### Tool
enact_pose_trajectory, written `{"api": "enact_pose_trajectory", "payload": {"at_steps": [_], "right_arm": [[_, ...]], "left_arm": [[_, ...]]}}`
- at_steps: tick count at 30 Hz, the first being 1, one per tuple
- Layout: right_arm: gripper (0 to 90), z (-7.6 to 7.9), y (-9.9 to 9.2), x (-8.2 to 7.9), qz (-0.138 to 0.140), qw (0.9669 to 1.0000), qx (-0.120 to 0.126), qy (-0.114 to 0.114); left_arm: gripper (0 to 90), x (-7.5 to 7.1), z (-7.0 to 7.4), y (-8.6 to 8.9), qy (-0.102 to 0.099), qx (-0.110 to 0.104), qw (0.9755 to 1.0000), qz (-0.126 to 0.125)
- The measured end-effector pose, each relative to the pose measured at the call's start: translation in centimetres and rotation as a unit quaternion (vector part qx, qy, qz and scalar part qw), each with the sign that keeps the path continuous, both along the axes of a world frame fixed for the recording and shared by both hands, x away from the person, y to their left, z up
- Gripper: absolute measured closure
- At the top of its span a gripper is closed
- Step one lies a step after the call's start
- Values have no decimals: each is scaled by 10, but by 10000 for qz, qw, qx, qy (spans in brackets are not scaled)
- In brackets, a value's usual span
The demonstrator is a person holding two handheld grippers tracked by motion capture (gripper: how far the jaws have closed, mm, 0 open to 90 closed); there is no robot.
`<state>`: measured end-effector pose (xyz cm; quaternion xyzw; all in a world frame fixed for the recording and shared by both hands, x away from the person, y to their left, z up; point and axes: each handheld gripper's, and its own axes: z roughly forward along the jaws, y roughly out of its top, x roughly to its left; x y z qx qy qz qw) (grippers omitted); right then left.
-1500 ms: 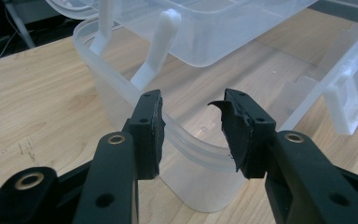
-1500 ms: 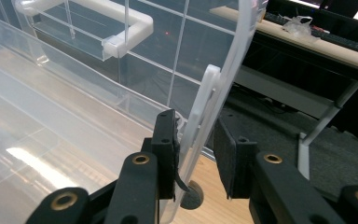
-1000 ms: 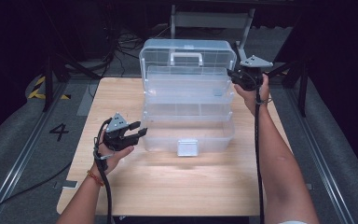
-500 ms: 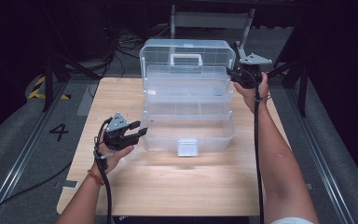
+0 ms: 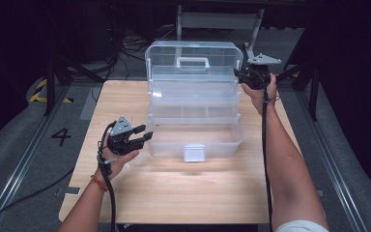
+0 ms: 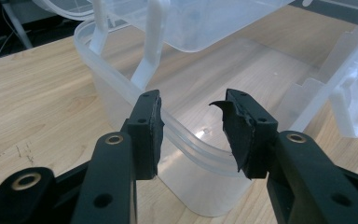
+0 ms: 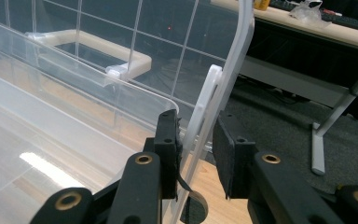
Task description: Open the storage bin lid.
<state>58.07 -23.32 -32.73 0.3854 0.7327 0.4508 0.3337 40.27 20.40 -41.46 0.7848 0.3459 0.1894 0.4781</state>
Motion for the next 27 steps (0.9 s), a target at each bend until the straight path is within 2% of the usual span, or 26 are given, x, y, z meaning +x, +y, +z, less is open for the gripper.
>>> {"api": "enact_pose_trajectory", "payload": {"at_steps": [27], "right_arm": [[718, -2, 0, 16, 8, 9997, 144, 182]], "left_arm": [[574, 2, -1, 1, -2, -40, 10000, -7]]}}
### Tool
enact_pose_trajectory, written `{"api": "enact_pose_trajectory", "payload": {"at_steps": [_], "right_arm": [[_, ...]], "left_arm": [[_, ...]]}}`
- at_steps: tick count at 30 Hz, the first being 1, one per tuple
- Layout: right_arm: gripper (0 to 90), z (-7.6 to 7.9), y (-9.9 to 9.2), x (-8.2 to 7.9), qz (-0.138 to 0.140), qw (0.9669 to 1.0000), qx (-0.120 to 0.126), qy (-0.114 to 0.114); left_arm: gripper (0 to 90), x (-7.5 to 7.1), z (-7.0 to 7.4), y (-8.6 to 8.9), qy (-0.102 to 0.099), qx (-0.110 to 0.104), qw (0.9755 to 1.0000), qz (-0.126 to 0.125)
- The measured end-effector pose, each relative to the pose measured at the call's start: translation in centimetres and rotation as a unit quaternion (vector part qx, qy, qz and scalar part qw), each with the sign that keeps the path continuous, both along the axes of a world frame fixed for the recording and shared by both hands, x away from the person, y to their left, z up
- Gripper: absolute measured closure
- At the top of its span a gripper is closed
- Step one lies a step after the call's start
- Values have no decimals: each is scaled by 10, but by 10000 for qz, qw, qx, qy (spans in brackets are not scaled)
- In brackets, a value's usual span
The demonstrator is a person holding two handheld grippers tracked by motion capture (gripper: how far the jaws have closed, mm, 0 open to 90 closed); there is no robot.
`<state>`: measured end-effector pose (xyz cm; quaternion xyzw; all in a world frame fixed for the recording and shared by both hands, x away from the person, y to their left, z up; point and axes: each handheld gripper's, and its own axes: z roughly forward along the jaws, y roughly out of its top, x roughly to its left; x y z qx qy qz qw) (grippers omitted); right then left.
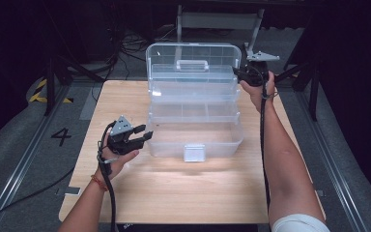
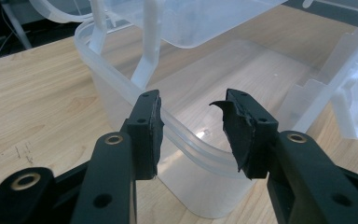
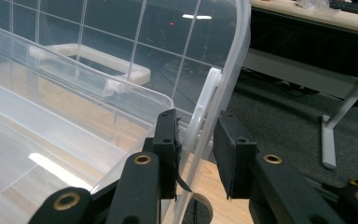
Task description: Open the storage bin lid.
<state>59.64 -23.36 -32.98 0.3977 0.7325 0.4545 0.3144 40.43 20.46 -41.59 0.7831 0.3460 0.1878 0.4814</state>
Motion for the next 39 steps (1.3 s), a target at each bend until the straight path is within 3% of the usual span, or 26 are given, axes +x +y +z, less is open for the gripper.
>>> {"api": "enact_pose_trajectory", "payload": {"at_steps": [16, 31, 39], "right_arm": [[703, -1, 2, 11, -70, 9997, 34, 222], [685, -3, 4, 15, -178, 9996, -76, 197], [679, -6, 1, 16, -219, 9994, 83, 236]], "left_arm": [[572, 1, 0, 1, -14, 19, 10000, -7], [571, 1, 0, 1, -22, 33, 10000, 4], [571, 1, 0, 1, -15, 34, 10000, 13]]}}
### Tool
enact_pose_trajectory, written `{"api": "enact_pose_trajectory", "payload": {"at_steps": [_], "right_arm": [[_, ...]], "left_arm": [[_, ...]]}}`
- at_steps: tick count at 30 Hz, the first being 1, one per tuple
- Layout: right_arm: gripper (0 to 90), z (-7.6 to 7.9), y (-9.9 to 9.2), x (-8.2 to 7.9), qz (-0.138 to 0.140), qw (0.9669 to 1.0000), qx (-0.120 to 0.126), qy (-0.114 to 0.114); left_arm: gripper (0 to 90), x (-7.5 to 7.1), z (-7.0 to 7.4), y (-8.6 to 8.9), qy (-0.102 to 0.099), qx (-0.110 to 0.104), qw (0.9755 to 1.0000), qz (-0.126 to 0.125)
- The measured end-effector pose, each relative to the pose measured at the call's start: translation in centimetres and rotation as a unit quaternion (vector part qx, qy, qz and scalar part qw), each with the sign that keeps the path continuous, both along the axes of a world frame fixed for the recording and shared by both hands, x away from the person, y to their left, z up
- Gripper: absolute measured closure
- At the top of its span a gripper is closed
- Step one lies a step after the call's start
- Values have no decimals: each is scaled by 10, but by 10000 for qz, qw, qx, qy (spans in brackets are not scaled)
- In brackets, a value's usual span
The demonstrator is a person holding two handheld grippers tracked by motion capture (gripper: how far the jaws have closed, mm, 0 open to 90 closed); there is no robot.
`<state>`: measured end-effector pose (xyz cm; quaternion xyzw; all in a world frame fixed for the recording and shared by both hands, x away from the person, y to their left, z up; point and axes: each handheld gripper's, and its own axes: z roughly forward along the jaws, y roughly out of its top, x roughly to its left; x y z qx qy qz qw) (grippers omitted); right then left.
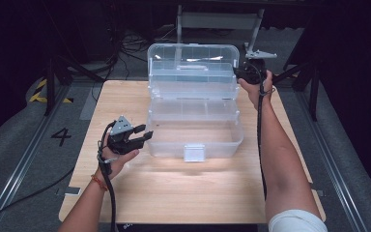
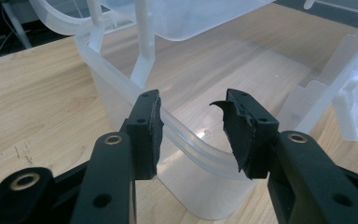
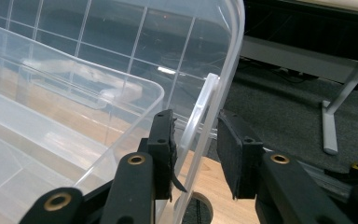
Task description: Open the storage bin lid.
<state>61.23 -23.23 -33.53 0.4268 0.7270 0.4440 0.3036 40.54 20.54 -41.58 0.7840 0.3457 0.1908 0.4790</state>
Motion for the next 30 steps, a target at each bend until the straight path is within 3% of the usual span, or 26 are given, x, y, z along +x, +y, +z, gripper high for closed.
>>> {"api": "enact_pose_trajectory", "payload": {"at_steps": [3, 5, 8, 12, 22, 30], "right_arm": [[691, -2, 2, 0, 14, 9997, -237, 81], [737, -2, 3, -1, -108, 9994, -324, 7], [693, -2, -1, -2, 37, 9999, -115, 20], [706, -2, 4, -4, 49, 9990, -446, 66], [682, 0, 3, -11, 68, 9991, -413, 38], [656, 4, -2, -23, 88, 9990, -449, -25]], "left_arm": [[571, 0, 0, 0, 3, 0, 10000, 1], [572, 0, 0, 0, 0, -3, 10000, 0], [581, 0, 0, -1, 49, -60, 10000, -35], [574, 0, 0, -2, 32, -74, 10000, -27], [575, -1, 0, -2, 47, -77, 10000, -12], [579, -2, 2, -4, -3, 74, 10000, 5]]}}
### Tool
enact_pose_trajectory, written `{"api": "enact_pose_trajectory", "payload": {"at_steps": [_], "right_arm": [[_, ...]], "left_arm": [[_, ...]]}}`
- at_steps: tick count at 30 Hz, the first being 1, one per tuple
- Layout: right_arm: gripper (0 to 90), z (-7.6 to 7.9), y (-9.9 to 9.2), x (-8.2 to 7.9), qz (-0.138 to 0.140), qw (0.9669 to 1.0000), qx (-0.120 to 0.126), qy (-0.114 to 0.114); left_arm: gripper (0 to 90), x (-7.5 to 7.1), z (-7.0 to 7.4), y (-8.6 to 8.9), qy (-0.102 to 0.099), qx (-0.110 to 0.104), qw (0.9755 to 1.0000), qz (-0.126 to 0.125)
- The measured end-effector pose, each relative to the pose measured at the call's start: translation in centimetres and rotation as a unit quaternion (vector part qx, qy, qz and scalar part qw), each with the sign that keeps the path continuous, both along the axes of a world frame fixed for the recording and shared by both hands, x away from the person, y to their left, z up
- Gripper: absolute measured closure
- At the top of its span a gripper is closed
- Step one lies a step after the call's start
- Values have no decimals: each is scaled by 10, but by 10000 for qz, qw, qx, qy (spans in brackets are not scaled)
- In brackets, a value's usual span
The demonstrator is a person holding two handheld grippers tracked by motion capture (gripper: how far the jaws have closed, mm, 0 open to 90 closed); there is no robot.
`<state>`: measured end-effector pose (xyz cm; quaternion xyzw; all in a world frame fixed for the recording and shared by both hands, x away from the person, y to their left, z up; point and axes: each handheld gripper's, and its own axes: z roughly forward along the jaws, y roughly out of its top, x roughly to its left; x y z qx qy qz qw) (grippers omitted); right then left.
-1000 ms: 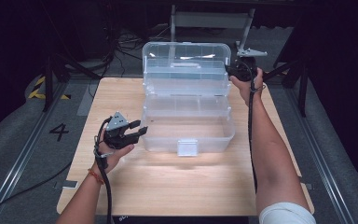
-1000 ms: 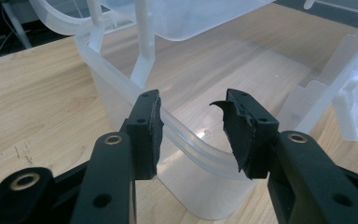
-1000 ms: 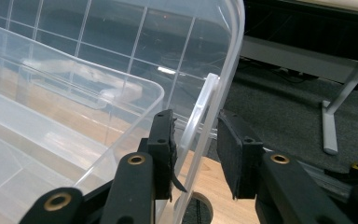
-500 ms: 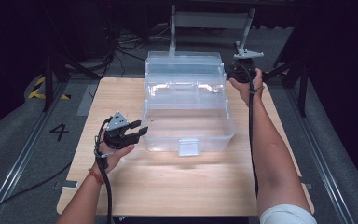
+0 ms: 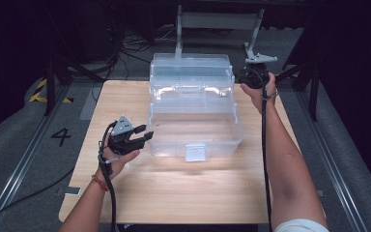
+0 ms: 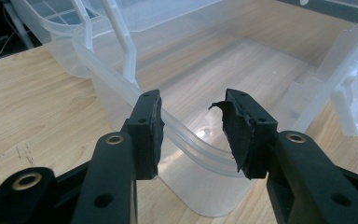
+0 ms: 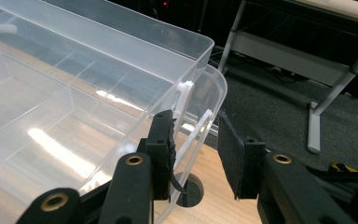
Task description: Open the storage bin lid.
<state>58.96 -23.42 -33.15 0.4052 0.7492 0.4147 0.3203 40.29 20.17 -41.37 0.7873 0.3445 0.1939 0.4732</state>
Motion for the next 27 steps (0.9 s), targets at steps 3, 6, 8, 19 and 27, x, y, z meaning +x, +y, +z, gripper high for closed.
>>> {"api": "enact_pose_trajectory", "payload": {"at_steps": [3, 6, 8, 19, 27], "right_arm": [[638, 2, -4, -5, 33, 10000, 22, 5], [624, 4, -6, -11, 51, 10000, -48, -7], [615, 4, -7, -14, 49, 10000, -53, -20], [527, 12, -18, -41, 171, 9997, -148, -71], [469, 14, -24, -68, 356, 9992, -121, -106]], "left_arm": [[579, -1, 1, -1, -3, 35, 10000, 14], [578, -1, 2, -2, 1, 78, 10000, 29], [575, -1, 3, -1, -37, 157, 9999, 9], [558, -10, 13, 0, -87, 475, 9988, 26], [545, -22, 26, 10, -194, 728, 9971, 72]]}}
